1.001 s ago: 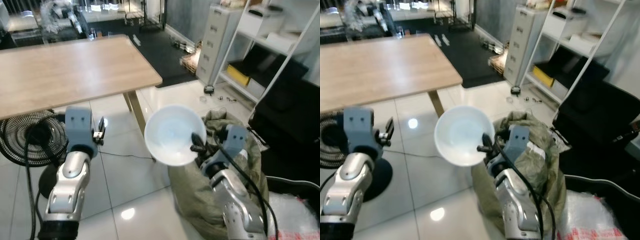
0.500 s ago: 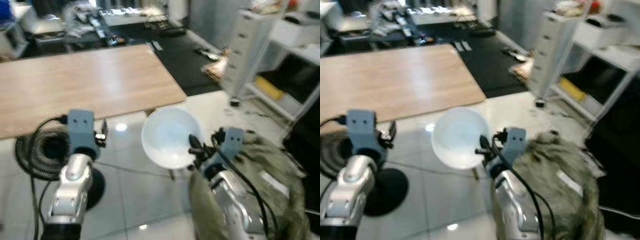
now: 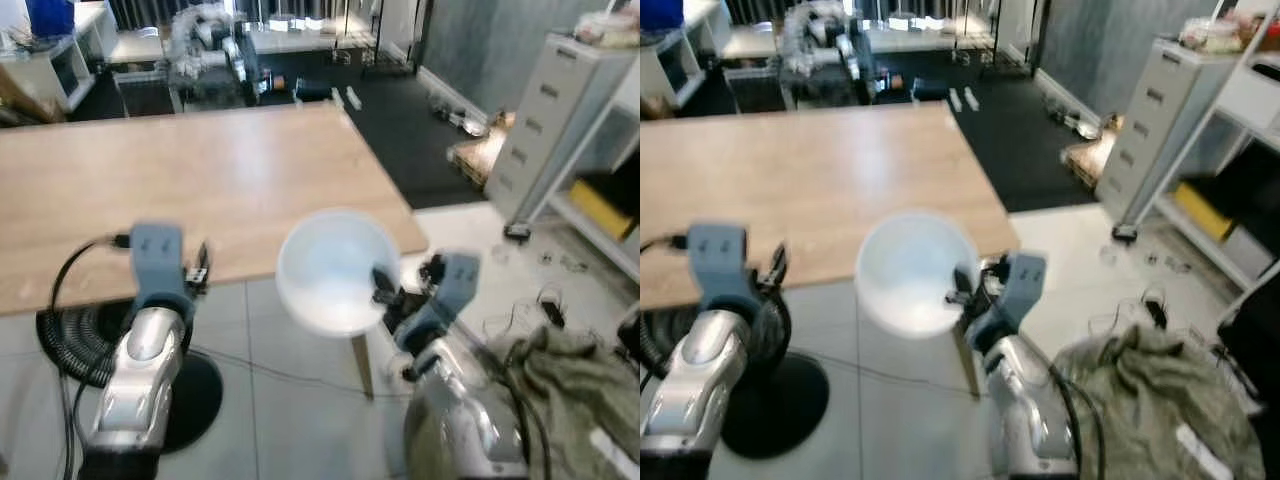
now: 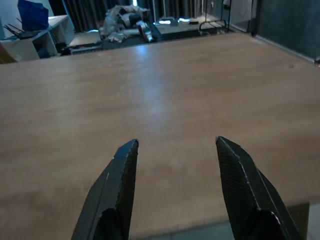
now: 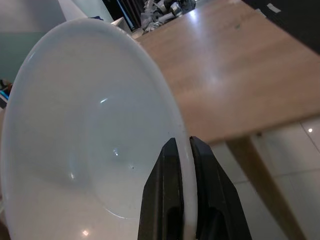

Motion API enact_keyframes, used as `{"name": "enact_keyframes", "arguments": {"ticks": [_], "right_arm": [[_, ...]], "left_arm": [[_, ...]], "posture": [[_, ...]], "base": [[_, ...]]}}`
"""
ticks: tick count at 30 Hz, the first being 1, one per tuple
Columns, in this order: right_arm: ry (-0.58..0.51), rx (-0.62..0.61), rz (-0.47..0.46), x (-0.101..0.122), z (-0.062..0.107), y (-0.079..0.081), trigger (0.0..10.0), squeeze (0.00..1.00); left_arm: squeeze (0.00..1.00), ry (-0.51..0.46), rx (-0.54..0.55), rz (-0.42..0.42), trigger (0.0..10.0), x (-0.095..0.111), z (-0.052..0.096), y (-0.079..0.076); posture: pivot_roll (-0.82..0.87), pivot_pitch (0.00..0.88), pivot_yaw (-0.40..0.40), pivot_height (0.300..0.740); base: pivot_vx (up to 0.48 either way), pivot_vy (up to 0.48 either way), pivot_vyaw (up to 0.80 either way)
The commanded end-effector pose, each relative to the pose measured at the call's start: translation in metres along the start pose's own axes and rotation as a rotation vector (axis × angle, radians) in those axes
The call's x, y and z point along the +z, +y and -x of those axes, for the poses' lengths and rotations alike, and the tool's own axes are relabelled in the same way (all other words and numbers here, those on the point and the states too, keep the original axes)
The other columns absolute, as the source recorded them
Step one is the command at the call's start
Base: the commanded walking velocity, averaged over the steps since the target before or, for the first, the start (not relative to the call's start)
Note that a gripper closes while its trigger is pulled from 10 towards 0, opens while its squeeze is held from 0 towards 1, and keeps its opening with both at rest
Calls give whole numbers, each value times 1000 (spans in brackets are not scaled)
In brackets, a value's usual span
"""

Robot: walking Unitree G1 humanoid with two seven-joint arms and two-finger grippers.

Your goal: Setting the table

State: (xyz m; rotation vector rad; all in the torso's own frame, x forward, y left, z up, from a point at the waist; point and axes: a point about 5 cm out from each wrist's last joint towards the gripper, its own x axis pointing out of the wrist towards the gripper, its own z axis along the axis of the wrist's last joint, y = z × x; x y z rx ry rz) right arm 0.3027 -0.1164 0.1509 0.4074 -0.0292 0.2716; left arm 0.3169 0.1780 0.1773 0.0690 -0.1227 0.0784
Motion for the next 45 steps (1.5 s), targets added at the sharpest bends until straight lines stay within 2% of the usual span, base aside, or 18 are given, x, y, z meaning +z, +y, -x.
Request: {"name": "enact_keyframes", "arguments": {"ticks": [1,8,16,19,20,27,32,38,40,44,45], "right_arm": [[-11,35,-12,2,-2,9,10000,0],[-43,31,-5,12,-7,9,10000,0],[-63,-45,17,18,-8,-7,10000,0],[-66,-57,35,19,-8,-12,10000,0],[-73,-76,50,23,-9,-18,10000,0],[-100,-122,94,35,-12,-34,10000,0],[-99,-145,139,39,-15,-40,10000,0],[-22,-149,215,36,-27,-40,10000,0],[89,-131,254,26,-36,-38,10000,0],[188,-84,252,20,-46,-33,10000,0],[233,-61,217,20,-51,-32,10000,0]], "left_arm": [[0,22,31,-22,10000,-5,3,9],[0,15,31,-21,10000,-2,2,10],[0,12,25,-28,10000,-2,2,10],[0,9,15,-71,10000,-3,3,9],[0,13,13,-73,10000,-4,4,9],[0,14,-15,-43,10000,-4,8,9],[0,21,-39,-40,10000,-5,11,9],[0,38,-62,-49,10000,-6,14,10],[0,46,-79,-54,10000,-6,15,11],[0,38,-102,-49,10000,-4,16,12],[0,33,-108,-45,10000,-3,17,11]], "posture": [[-7,0,77,740],[-6,0,77,740],[-6,0,79,740],[-4,0,81,740],[-2,0,82,740],[1,0,80,740],[6,0,78,740],[20,0,71,740],[24,0,70,740],[29,0,64,740],[33,0,61,740]], "base": [[480,0,0],[480,0,0],[480,0,0],[404,0,0],[0,0,0],[0,0,0],[0,0,0],[0,0,0],[0,0,0],[0,0,0],[0,0,0]]}}
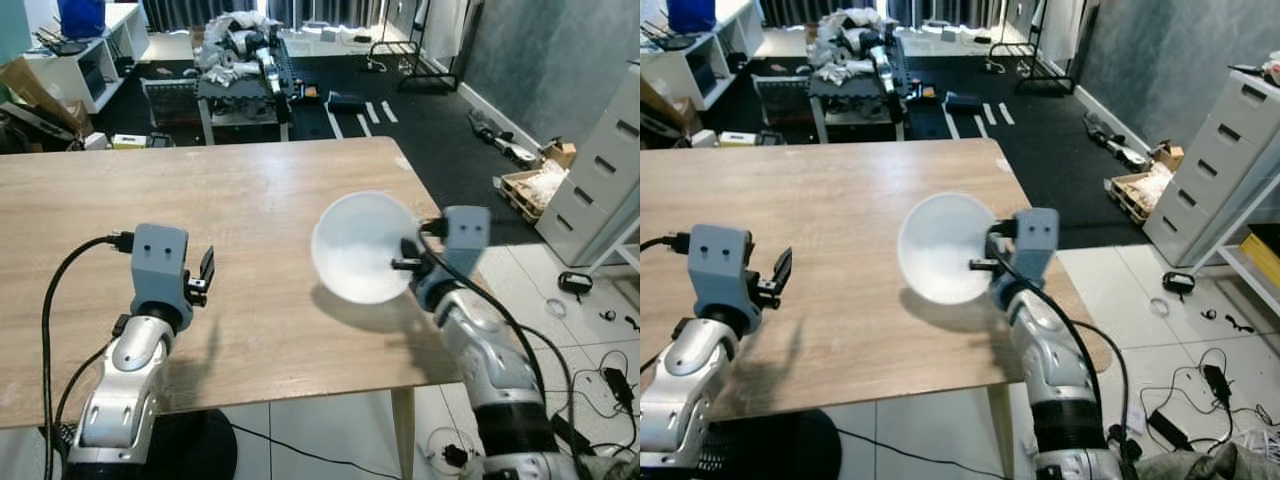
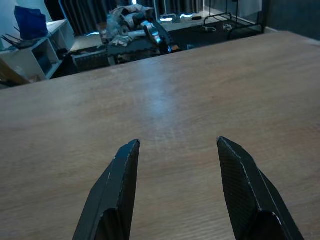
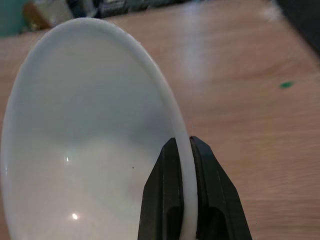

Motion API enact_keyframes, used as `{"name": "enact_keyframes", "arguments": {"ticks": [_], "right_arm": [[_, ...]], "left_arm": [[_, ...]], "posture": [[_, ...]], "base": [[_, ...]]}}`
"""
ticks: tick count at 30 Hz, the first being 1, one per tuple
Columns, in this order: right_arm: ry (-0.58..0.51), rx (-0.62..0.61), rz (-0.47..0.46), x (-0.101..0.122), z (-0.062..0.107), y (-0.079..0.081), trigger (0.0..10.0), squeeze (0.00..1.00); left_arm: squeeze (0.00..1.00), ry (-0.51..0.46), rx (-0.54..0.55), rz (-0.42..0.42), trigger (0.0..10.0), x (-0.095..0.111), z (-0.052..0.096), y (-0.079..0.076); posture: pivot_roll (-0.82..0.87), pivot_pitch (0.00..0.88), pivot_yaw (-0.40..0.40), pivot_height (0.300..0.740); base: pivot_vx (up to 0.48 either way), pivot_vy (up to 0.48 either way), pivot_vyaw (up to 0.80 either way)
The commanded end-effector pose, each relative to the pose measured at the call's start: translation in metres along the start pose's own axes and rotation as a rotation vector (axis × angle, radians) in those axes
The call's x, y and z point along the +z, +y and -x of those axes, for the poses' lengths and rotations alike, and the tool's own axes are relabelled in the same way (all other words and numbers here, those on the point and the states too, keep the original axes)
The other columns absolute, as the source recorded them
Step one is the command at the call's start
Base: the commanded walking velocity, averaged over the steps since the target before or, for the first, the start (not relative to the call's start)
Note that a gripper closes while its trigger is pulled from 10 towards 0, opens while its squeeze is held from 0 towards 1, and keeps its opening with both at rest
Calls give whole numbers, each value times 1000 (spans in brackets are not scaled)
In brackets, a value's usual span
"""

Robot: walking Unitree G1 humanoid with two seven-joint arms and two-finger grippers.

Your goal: Setting the table

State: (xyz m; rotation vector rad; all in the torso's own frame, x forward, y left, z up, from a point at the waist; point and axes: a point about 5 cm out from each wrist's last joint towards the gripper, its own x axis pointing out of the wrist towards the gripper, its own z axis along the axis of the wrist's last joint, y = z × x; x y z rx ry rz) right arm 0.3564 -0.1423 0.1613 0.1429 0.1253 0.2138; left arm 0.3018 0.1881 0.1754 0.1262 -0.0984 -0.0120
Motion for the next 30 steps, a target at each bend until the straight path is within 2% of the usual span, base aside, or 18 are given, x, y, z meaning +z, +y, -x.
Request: {"name": "enact_keyframes", "arguments": {"ticks": [1,4,8,11,15,17,26,27,29,30], "right_arm": [[89,61,-27,1,-9,3,10000,0],[112,81,-74,5,-16,3,10000,0],[120,64,-91,9,-22,0,10000,0],[174,6,-65,3,-30,-10,10000,0],[230,-8,-21,-2,-30,-21,10000,0],[240,-45,-1,-2,-30,-30,10000,0],[212,-129,-13,10,-28,-56,10000,0],[210,-135,-14,11,-27,-60,10000,196],[209,-142,-15,12,-27,-63,10000,196],[209,-144,-13,12,-26,-65,10000,702]], "left_arm": [[0,9,-19,10,10000,-1,3,-1],[0,5,-26,14,10000,0,3,-2],[0,3,-31,16,10000,1,4,-3],[0,-1,-30,19,10000,2,7,-3],[0,1,-31,19,10000,2,9,-3],[0,2,-34,19,10000,2,10,-3],[0,7,-39,23,10000,2,10,-5],[0,10,-42,23,10000,2,10,-5],[0,13,-44,23,10000,1,10,-5],[0,14,-45,23,10000,1,10,-5]], "posture": [[33,0,56,740],[35,0,53,740],[42,0,47,740],[61,0,37,740],[62,0,40,740],[60,0,40,740],[53,0,48,740],[50,0,50,740],[49,0,50,740],[47,0,52,740]], "base": [[0,0,0],[0,0,0],[0,0,0],[0,0,0],[0,0,0],[0,0,0],[0,0,0],[0,0,0],[0,0,0],[0,0,0]]}}
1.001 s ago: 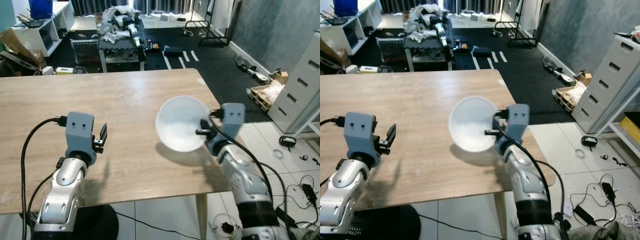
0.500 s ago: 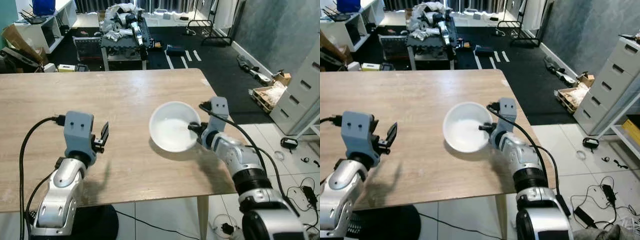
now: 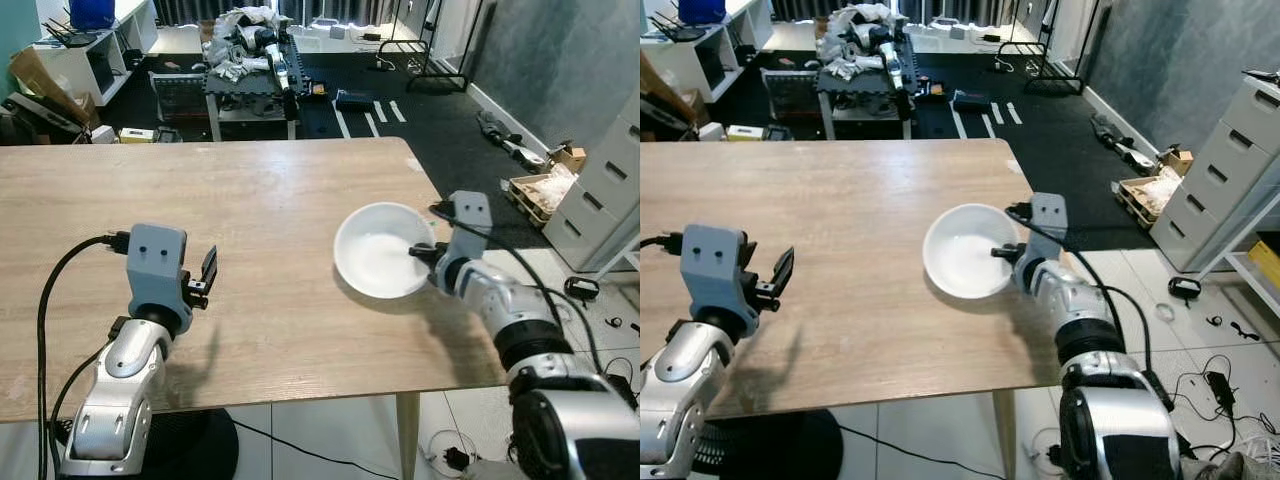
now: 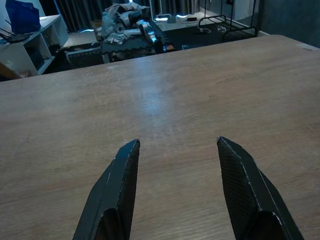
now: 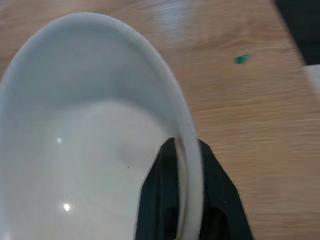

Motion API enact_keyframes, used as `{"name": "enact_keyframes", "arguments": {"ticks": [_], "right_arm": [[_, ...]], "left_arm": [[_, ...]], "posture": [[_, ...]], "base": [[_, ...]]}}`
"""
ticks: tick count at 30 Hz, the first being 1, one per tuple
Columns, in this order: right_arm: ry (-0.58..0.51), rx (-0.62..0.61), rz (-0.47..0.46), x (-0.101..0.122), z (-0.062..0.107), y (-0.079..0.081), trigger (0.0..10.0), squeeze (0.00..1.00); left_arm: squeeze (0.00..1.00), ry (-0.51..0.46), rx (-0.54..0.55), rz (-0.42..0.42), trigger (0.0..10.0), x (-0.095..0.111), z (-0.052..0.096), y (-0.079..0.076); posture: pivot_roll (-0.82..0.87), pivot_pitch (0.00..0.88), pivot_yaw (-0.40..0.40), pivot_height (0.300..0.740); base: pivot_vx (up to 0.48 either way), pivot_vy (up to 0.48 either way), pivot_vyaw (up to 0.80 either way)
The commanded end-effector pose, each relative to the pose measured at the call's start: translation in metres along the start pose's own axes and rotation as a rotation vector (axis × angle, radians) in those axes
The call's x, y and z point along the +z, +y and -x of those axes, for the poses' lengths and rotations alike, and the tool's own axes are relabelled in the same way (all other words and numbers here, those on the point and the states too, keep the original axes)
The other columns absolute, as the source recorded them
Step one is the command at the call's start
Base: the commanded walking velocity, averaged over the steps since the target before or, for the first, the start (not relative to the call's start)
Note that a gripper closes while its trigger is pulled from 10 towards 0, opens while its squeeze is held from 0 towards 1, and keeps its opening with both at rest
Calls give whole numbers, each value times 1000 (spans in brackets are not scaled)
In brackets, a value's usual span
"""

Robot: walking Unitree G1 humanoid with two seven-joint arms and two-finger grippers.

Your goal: Setting the table

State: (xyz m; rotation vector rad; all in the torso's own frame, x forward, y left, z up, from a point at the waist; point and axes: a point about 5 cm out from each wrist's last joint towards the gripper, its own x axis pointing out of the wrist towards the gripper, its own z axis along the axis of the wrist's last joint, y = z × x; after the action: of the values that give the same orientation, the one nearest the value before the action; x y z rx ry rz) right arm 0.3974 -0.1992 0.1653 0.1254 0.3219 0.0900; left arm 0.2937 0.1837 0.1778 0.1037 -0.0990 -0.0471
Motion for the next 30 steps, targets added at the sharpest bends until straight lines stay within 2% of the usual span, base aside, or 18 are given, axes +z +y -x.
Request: {"name": "enact_keyframes", "arguments": {"ticks": [1,7,15,16,18,19,21,23,24,26,27,28,29,30], "right_arm": [[21,-9,-1,-5,0,-4,10000,1000],[9,-6,-15,-3,1,-6,10000,1000],[-88,-3,-54,12,3,-9,10000,1000],[-165,-10,-38,22,6,-12,10000,0],[-165,-10,-38,22,6,-12,10000,0],[-219,-18,-9,29,9,-13,10000,0],[-411,-7,43,46,22,-8,10000,0],[-568,33,39,51,39,4,10000,0],[-568,33,39,51,39,4,10000,0],[-628,51,-2,41,54,18,10000,0],[-628,51,-2,41,54,18,10000,0],[-644,56,-11,31,63,27,10000,0],[-645,41,-20,16,73,35,10000,0],[-645,41,-20,16,73,35,10000,0]], "left_arm": [[0,18,-12,-1,10000,-3,2,-1],[0,19,-16,1,10000,-3,1,-3],[0,20,-20,4,10000,-3,1,-4],[0,20,-21,5,10000,-2,1,-4],[0,20,-21,5,10000,-2,1,-4],[0,20,-22,5,10000,-2,1,-4],[0,10,-30,-3,10000,1,0,-5],[0,-7,-42,-24,10000,5,-2,-6],[0,-7,-42,-24,10000,5,-2,-6],[0,-20,-65,-45,10000,10,-3,-7],[0,-20,-65,-45,10000,10,-3,-7],[0,-22,-90,-38,10000,13,-1,-6],[0,-18,-159,-13,10000,18,2,-8],[0,-18,-159,-13,10000,18,2,-8]], "posture": [[45,0,52,740],[42,0,54,740],[42,0,56,740],[39,0,60,740],[39,0,60,740],[38,0,61,740],[34,0,71,740],[33,1,77,740],[33,1,77,740],[35,4,87,740],[35,4,87,740],[34,12,95,740],[29,14,101,740],[29,14,101,740]], "base": [[0,0,0],[0,0,0],[0,0,0],[0,0,0],[0,0,0],[0,0,0],[0,0,0],[0,0,0],[0,0,0],[0,0,0],[0,0,0],[0,0,0],[0,0,0],[0,0,0]]}}
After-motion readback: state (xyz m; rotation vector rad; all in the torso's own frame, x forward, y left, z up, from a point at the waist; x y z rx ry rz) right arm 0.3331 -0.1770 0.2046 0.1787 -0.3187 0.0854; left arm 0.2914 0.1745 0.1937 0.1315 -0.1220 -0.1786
